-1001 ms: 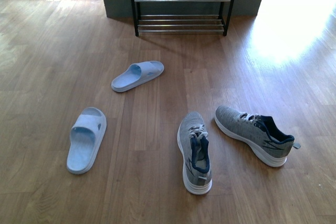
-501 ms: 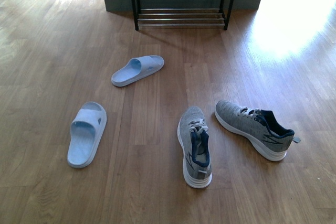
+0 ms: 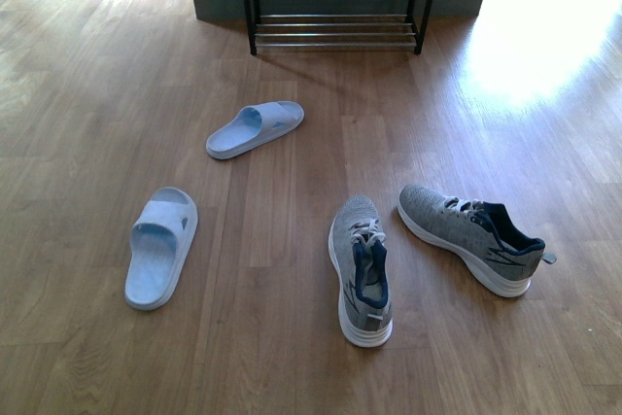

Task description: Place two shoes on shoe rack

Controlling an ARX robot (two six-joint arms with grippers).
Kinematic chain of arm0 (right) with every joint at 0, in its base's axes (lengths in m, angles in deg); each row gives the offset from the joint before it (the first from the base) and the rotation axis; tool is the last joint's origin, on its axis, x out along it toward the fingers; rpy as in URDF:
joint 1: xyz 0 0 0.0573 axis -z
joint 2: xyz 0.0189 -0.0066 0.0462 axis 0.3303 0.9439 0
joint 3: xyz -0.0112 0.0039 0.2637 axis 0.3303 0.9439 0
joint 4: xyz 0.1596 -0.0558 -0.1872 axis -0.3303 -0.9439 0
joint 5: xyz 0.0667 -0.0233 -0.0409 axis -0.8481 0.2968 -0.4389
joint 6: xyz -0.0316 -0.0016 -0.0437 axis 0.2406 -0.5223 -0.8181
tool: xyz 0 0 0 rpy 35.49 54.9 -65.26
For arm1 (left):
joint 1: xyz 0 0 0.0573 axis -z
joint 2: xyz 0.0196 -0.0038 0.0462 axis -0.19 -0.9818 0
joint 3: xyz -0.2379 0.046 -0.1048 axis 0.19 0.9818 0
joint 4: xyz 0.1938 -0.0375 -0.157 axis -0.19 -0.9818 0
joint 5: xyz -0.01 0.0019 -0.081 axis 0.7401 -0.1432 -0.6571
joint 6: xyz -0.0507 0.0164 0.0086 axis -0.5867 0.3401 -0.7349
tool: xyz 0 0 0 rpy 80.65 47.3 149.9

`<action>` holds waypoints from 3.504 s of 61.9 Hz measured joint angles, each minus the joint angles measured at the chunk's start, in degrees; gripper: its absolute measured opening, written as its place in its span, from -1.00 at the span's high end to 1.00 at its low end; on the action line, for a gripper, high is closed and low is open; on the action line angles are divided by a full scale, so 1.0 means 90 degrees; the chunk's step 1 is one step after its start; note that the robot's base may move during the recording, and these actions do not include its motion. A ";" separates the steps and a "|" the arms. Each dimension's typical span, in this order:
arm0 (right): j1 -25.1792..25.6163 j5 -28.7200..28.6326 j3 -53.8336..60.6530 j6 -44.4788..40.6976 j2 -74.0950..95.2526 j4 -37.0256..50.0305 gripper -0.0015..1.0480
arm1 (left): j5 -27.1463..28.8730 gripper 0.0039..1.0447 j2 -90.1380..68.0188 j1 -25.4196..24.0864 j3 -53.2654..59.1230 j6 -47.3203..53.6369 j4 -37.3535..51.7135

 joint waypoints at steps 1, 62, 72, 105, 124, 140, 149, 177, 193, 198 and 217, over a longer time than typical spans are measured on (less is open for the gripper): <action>0.0000 0.0002 0.0002 0.0000 0.0000 0.0000 -0.82 | 0.0000 -0.83 0.0000 0.0000 0.0000 0.0000 0.0000; 0.0000 -0.0012 0.0000 0.0002 0.0000 0.0000 -0.82 | 0.0017 -0.83 0.0000 0.0000 0.0000 -0.0002 0.0000; 0.0000 0.0015 0.0002 0.0005 -0.0005 -0.0002 -0.82 | -0.0019 -0.83 0.0000 -0.0005 0.0000 0.0002 -0.0002; 0.0000 -0.0007 0.0000 0.0005 -0.0005 -0.0002 -0.82 | 0.1800 -0.83 -0.9296 0.1209 -0.3024 -0.3378 0.1948; 0.0000 -0.0010 0.0000 0.0005 -0.0005 -0.0002 -0.82 | 0.1005 -0.83 -1.3845 0.1411 -0.5268 -0.2708 0.1620; 0.0000 -0.0010 0.0000 0.0005 -0.0005 -0.0002 -0.82 | 0.0597 -0.83 -1.5803 0.1637 -0.6895 -0.2203 0.1457; 0.0000 -0.0010 0.0000 0.0005 -0.0005 -0.0002 -0.82 | 0.0172 -0.83 -1.6609 0.1664 -0.7633 -0.1923 0.1503; 0.0000 -0.0007 0.0000 0.0005 -0.0005 -0.0002 -0.82 | -0.0729 -0.83 -1.8173 0.1989 -0.8973 -0.1858 0.1698; 0.0000 -0.0010 0.0000 0.0005 -0.0005 -0.0002 -0.82 | -0.0719 -0.83 -1.8887 0.1826 -1.0001 -0.1763 0.1423; 0.0000 -0.0010 0.0000 0.0005 -0.0005 -0.0002 -0.82 | -0.0602 -0.67 -1.9011 0.1795 -1.0178 -0.1693 0.1353; 0.0000 -0.0010 0.0002 0.0005 -0.0005 -0.0002 -0.82 | -0.0466 0.23 -1.9166 0.1797 -1.0370 -0.1579 0.1217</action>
